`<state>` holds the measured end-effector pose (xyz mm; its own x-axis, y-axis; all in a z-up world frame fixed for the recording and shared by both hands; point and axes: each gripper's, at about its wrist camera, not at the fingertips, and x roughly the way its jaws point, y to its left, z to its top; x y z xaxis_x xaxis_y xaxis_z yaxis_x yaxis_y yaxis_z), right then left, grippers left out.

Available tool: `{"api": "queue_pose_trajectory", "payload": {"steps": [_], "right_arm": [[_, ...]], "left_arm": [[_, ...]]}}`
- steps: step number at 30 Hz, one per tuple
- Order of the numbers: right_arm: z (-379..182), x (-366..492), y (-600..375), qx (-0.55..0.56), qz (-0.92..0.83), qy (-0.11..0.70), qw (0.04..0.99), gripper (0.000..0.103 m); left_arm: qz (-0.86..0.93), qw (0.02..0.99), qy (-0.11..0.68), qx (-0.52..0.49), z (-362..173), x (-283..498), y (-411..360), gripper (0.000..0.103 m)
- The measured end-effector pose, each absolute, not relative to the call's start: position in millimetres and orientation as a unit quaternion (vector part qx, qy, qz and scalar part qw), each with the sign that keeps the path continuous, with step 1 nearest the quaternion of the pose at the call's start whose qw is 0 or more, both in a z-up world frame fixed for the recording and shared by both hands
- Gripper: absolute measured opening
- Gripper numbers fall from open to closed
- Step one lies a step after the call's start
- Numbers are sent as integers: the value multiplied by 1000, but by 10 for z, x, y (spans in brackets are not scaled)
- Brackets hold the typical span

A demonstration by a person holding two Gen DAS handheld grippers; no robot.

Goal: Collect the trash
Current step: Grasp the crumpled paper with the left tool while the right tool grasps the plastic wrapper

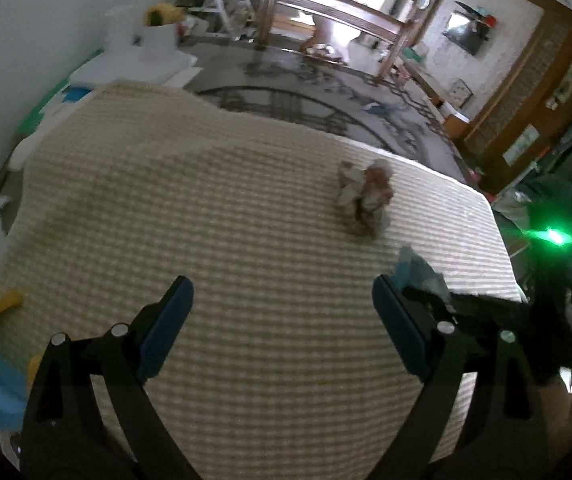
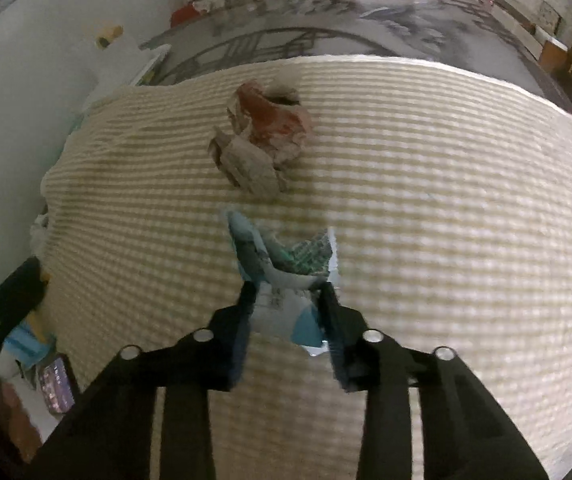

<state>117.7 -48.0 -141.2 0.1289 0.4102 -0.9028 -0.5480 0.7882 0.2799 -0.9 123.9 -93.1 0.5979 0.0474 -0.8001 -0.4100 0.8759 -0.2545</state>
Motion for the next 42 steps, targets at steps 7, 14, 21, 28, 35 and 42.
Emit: {"api": "queue_pose_trajectory", "payload": {"steps": [7, 14, 21, 28, 35, 42], "right_arm": [[-1212, 925, -1157, -15, 264, 563, 783, 32], [-1081, 807, -1531, -5, 227, 547, 805, 33], [-1051, 778, -1650, -3, 220, 541, 812, 35], [-1049, 771, -1554, -11, 235, 538, 810, 35], [-1051, 785, -1465, -16, 246, 535, 808, 35], [-945, 802, -1425, -21, 246, 512, 822, 35]], "left_arm": [[99, 871, 439, -195, -1044, 565, 1072, 88], [69, 864, 463, -187, -1279, 1290, 875, 88], [87, 854, 497, -126, -1476, 1693, 776, 56], [93, 865, 473, -138, -1329, 1430, 875, 34], [87, 877, 439, -178, -1037, 857, 822, 33], [81, 886, 417, -183, -825, 443, 603, 33]]}}
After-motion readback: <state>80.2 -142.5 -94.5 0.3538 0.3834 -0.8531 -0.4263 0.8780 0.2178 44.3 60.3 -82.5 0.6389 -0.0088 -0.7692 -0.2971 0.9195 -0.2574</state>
